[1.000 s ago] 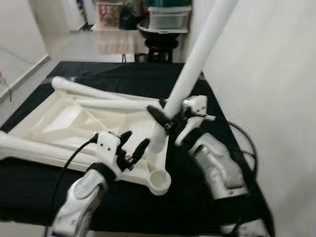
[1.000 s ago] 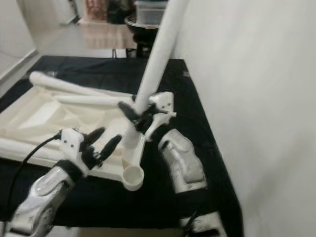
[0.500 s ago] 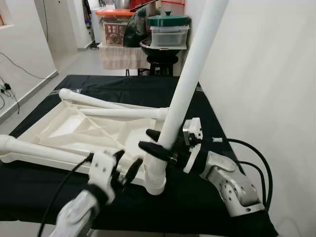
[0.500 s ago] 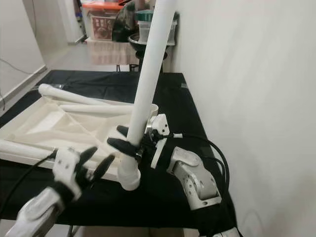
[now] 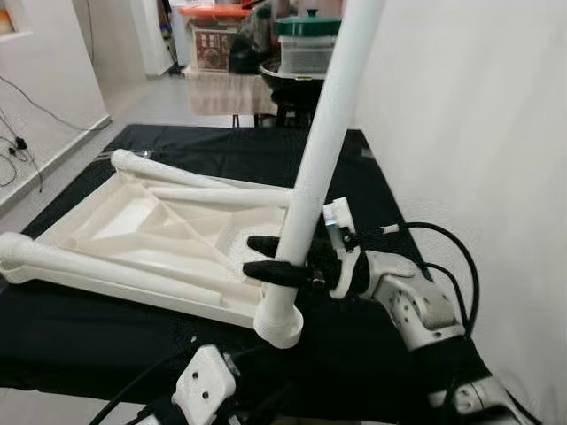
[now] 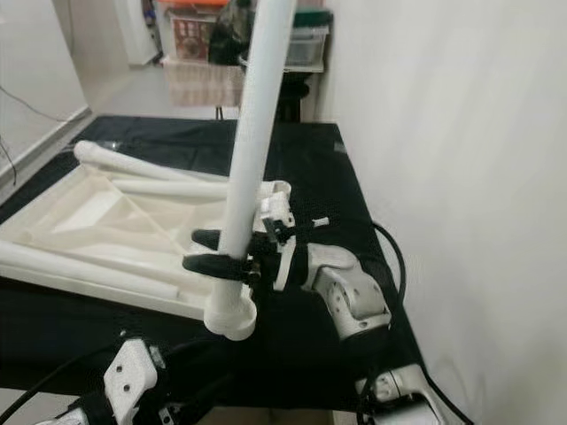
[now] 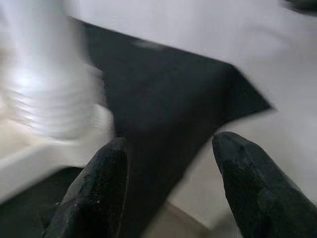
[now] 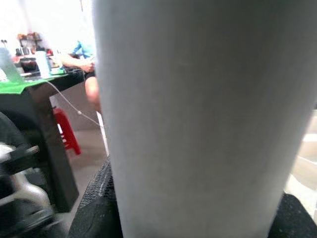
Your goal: Building children table
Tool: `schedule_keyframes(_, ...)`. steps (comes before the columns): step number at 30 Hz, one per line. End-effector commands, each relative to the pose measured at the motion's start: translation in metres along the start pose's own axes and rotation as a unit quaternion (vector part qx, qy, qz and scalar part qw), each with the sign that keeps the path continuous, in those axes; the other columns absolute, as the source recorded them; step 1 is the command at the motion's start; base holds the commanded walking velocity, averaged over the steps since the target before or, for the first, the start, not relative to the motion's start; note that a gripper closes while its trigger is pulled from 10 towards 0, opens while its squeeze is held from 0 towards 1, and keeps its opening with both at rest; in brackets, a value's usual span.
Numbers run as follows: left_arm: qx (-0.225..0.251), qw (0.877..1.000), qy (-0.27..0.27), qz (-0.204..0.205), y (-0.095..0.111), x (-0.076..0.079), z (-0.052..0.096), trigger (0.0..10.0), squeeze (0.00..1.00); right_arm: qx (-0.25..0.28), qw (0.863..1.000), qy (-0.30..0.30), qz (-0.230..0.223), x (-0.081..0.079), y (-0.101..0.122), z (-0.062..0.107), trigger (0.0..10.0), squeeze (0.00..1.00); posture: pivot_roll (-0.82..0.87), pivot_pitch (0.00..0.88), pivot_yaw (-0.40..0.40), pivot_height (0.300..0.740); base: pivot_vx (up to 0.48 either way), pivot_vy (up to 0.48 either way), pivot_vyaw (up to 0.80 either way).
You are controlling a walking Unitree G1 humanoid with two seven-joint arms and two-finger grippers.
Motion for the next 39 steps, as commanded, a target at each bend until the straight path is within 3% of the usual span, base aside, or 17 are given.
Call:
schedule_keyframes(1, -0.013, 1.0, -0.016, 0.005, 0.001, 0.01, 0.008, 10.0, 0.0, 0.001, 1.0, 0.01, 0.012, 0.002, 0.002, -0.005, 10.0, 0.0, 0.13, 0.187, -0.034, 0.74, 0.0, 0.0, 0.0)
schedule_keyframes(6, -0.017, 1.0, -0.013, 0.005, 0.009, 0.019, 0.02, 10.0, 0.0, -0.006, 0.998, 0.043, 0.037, 0.002, 0.008, -0.007, 10.0, 0.0, 0.14, 0.231, -0.028, 0.74, 0.0, 0.0, 0.0)
schedule_keyframes(19, -0.005, 0.999, 0.038, -0.014, 0.023, 0.011, 0.029, 10.0, 0.0, -0.046, 0.994, 0.082, 0.064, 0.005, 0.005, 0.005, 10.0, 0.0, 0.15, 0.284, -0.022, 0.74, 0.0, 0.0, 0.0)
schedule_keyframes(24, -0.008, 0.999, 0.041, -0.012, 0.025, 0.014, 0.032, 10.0, 0.0, -0.064, 0.99, 0.115, 0.055, -0.001, -0.001, 0.013, 10.0, 0.0, 0.16, 0.297, -0.018, 0.74, 0.0, 0.0, 0.0)
schedule_keyframes(30, -0.01, 0.999, 0.048, -0.009, 0.025, 0.014, 0.032, 10.0, 0.0, -0.065, 0.983, 0.158, 0.063, -0.013, -0.004, 0.005, 10.0, 0.0, 0.16, 0.298, -0.017, 0.74, 0.0, 0.0, 0.0)
schedule_keyframes(39, -0.009, 0.999, 0.047, -0.004, 0.026, 0.015, 0.032, 10.0, 0.0, -0.145, 0.958, 0.228, 0.098, -0.012, -0.017, 0.003, 10.0, 0.0, 0.16, 0.295, -0.016, 0.74, 0.0, 0.0, 0.0)
Point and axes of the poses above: a point about 5 cm out from each wrist's last joint towards the gripper, its own z axis pointing back from the gripper into the wrist, its own y axis along the axis of the wrist's last joint, x = y × z, the point moved 1 cm from there along -z, pointing out of the wrist towards the gripper, and after that the axes turned 6 degrees about z, right-handed, at the moved point
